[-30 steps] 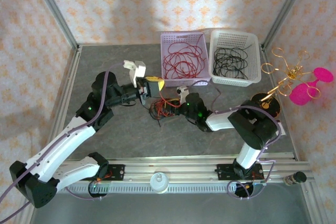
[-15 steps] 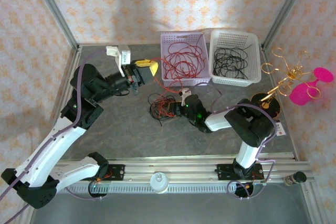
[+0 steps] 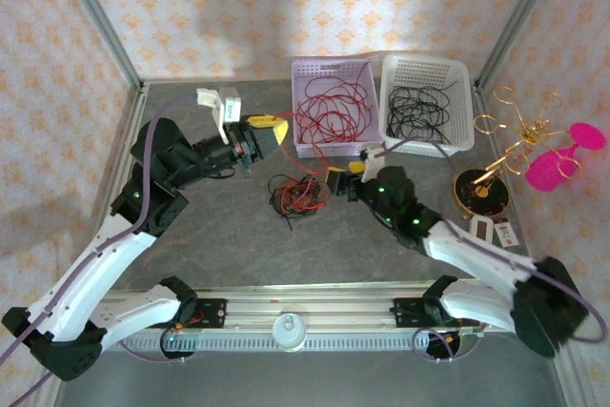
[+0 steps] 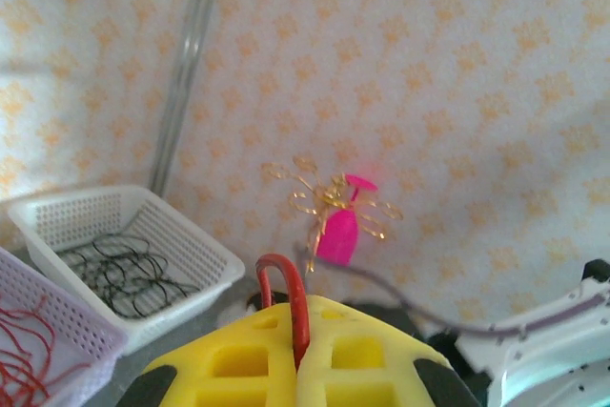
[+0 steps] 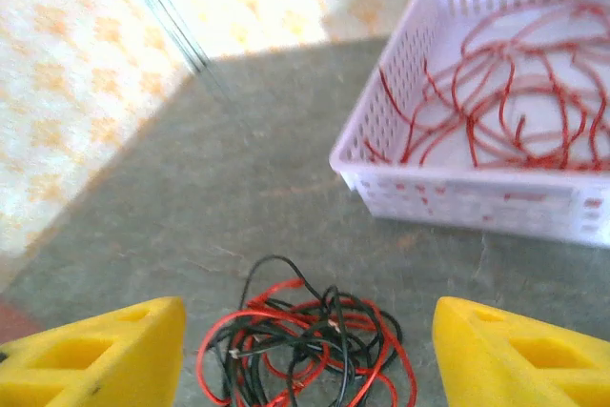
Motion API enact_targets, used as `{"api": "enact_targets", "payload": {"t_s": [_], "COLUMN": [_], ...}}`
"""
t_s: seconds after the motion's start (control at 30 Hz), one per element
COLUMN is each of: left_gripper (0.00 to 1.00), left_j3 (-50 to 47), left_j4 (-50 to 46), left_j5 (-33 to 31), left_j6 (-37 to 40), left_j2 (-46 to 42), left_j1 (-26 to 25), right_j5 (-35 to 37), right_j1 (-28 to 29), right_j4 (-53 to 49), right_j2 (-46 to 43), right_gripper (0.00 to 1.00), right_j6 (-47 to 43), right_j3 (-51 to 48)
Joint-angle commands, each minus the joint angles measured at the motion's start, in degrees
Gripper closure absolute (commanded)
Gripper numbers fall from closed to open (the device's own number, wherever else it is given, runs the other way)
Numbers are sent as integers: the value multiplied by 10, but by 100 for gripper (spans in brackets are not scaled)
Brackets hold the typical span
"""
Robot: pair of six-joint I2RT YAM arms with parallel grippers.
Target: Untangle the cables
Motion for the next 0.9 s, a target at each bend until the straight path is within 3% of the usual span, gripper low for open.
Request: {"api": "enact_targets", "payload": {"t_s": [0.0,0.07,0.17,0.27,0.33,0.5,0.7,0.87], "left_gripper": [100,100,100,100,100,100,100,100], "left_j3": [-14,-12,-18,-23,-25,-15,-15,-23], "left_j4": [-26,-53,-63,-76,-80,-95,-77,-65], "left_j5": [43,45,114,132,119,4,32,43], "left_j6": [25,41,54,65,72,71,58,47], "left_j2": [-13,-13,-10,-6,-7,-9,-2,-2], "left_j1": [-6,-6,-6,-7,-6,-6,-7,-7], "right_j5": [-30,-54,-169,-262,-303,-410,-409,-241], "right_j1": [-9,-10,-10,-9,-7,5,23,24], "right_j4": [-148,-194,-231,-230,-220,-199,-211,-190], "right_j2": [-66,-85,-78,-51,-34,-39,-48,-39], "right_gripper": [30,29,28,28,30,42,42,39], "right_j6": [-38,-59,-97,-106,-100,-99,-141,-134], "right_j3": [68,116,181,224,241,243,239,239]}}
